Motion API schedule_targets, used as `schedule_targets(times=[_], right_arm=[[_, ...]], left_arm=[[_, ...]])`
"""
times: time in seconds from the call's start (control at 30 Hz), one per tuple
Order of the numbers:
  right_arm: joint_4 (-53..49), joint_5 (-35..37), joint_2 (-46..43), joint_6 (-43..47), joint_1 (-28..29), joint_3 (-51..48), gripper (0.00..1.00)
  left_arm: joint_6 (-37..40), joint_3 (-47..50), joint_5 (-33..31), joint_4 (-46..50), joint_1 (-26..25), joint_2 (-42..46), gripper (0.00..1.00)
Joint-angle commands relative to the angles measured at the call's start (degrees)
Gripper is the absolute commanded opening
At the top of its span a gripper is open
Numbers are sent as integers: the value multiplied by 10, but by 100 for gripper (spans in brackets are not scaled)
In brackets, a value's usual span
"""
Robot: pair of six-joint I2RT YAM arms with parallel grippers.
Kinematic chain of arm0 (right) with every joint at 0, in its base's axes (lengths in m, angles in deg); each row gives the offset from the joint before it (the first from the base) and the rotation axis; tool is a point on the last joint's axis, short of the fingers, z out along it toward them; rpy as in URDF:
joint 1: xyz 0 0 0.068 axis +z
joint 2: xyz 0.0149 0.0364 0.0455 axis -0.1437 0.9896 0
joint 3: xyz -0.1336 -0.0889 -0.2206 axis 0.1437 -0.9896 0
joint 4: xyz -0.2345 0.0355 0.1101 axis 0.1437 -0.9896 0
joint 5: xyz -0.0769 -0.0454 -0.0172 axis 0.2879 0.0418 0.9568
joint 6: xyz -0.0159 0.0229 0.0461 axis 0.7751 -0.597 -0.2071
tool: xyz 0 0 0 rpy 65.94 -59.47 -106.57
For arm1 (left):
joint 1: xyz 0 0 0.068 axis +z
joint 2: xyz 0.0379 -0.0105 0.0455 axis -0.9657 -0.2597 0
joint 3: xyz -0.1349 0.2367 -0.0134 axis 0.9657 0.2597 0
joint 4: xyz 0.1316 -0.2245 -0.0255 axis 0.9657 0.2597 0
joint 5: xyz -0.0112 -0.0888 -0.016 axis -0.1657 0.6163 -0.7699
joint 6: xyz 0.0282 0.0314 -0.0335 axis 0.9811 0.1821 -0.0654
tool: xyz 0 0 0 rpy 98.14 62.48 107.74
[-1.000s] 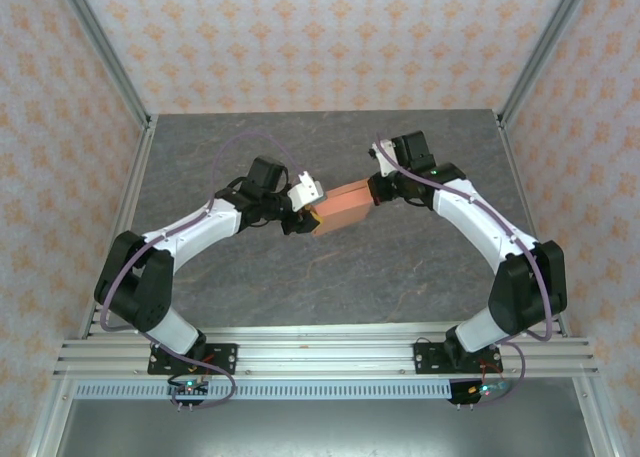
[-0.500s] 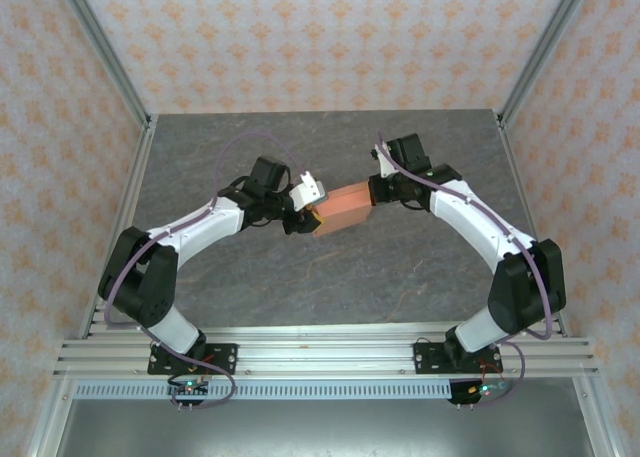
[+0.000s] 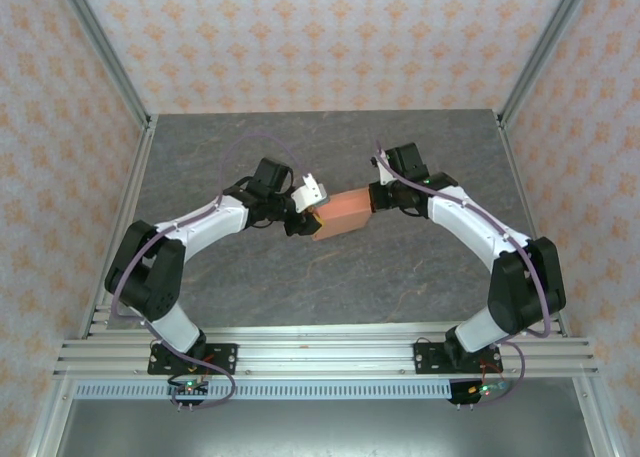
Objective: Fold the paper box
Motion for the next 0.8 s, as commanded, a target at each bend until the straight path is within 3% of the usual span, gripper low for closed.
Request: schedule_targets(times=[0.0,0.77], right_arm=[[2,19,-7,6,4,-13,0],[34,27,-24,-32,4,-47,0]], left_arm=[[-3,-25,-26,21,1,-11,37],[11,-84,-98,123,1,-61,47]])
